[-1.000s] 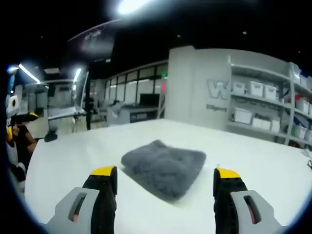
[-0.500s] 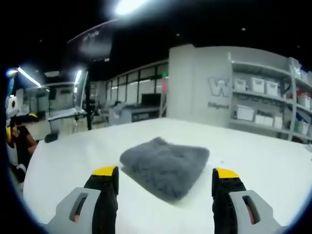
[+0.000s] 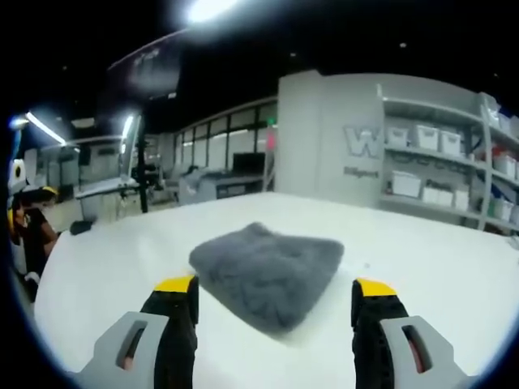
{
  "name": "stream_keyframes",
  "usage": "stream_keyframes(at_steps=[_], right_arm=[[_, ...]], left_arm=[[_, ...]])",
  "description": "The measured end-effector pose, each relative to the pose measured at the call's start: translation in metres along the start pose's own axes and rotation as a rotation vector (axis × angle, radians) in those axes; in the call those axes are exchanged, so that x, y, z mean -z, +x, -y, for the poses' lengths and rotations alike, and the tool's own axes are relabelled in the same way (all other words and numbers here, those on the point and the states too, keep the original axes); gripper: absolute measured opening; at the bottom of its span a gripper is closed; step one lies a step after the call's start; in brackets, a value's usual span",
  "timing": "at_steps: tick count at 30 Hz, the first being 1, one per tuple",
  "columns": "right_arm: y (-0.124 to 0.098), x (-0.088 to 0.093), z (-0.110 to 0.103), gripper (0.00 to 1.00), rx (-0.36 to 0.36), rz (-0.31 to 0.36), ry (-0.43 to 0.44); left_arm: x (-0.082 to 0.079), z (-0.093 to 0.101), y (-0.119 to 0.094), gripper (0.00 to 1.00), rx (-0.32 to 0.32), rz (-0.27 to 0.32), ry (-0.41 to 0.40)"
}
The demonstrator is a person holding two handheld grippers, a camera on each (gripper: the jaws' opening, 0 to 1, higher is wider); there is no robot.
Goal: Open the folded towel by lifting each exposed corner and separating the folded layers until the towel lies flat within the target outline without major curled edges
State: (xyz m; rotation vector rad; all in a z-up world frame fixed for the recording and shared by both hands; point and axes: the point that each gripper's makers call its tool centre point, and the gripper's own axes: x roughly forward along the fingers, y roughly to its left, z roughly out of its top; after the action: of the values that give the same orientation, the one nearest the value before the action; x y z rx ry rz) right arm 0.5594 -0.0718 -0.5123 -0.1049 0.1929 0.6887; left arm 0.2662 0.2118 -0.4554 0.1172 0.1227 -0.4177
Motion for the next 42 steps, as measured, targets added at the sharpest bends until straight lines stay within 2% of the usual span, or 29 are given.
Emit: stream_keyframes(at_steps=[7,24,42], right_arm=[[0.005,0.009,-0.001,0.77,0.002,-0.013,-0.023],[0.019,0.024,0.002,0.75,-0.013,-0.048,-0.018],[0.031,0.036,0.019,0.69,-0.015,-0.074,0.041]], left_arm=[[0.0,0.0,0.0,1.0,0.001,0.001,-0.002],[0.004,-0.002,0.002,1.0,0.003,-0.007,-0.011],[0.001,-0.006,0.001,1.0,0.001,-0.003,-0.009]])
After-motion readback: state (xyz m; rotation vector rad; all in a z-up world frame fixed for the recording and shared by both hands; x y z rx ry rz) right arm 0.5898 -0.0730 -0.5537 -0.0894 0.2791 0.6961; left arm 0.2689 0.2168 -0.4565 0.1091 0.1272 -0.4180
